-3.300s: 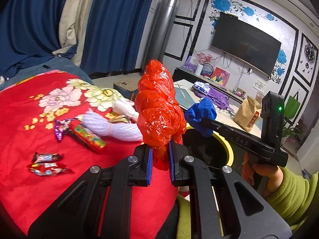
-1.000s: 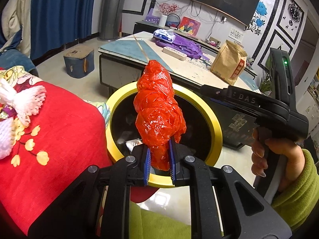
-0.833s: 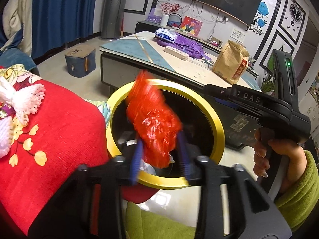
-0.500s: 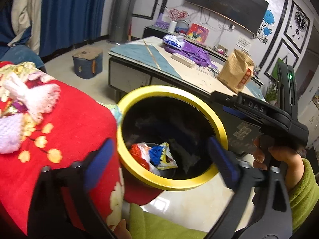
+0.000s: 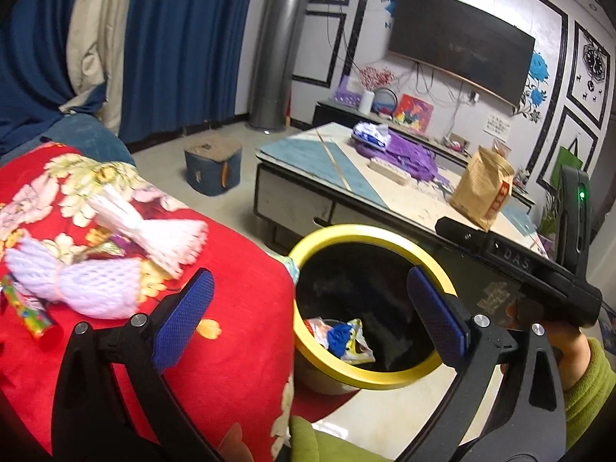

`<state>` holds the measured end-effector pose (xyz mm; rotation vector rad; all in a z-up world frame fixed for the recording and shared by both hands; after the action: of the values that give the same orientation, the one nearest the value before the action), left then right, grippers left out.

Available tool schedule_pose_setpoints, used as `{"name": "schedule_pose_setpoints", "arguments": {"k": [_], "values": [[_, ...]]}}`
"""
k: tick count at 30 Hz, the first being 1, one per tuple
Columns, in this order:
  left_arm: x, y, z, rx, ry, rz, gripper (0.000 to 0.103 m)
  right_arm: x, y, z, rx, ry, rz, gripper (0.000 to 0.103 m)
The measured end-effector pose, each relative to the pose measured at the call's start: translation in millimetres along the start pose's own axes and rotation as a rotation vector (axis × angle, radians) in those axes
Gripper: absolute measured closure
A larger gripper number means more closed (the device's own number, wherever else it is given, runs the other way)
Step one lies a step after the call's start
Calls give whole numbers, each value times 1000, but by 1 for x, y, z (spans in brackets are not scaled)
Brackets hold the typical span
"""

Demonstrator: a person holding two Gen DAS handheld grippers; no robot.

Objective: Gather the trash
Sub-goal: 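Move both open tools back over the bed toward the candy wrappers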

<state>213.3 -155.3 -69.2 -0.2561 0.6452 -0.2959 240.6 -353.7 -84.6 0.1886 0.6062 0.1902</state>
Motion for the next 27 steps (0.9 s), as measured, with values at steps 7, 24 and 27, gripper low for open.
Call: {"name": "schedule_pose_setpoints", "arguments": {"k": [7, 24, 27], "values": [[-23, 13, 11, -11, -73, 39, 11, -9, 32, 5, -63, -29, 51, 37], [-67, 55, 27, -81, -179, 111, 11, -23, 94, 7, -170, -47, 147, 37], [-74, 64, 29, -93, -191, 126, 11, -23, 105, 4, -193, -42, 164, 37]]}}
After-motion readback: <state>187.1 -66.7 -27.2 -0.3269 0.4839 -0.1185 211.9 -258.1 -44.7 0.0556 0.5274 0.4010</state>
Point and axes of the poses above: each gripper's, at about its wrist camera, not at the fingertips, and x roughly the way its jaws point, y to its left, z to its top, the point moved 7 cm from there along x, roughly the way its jaws point, and after that the axes turned 10 degrees about -x, right-handed, at the moved point
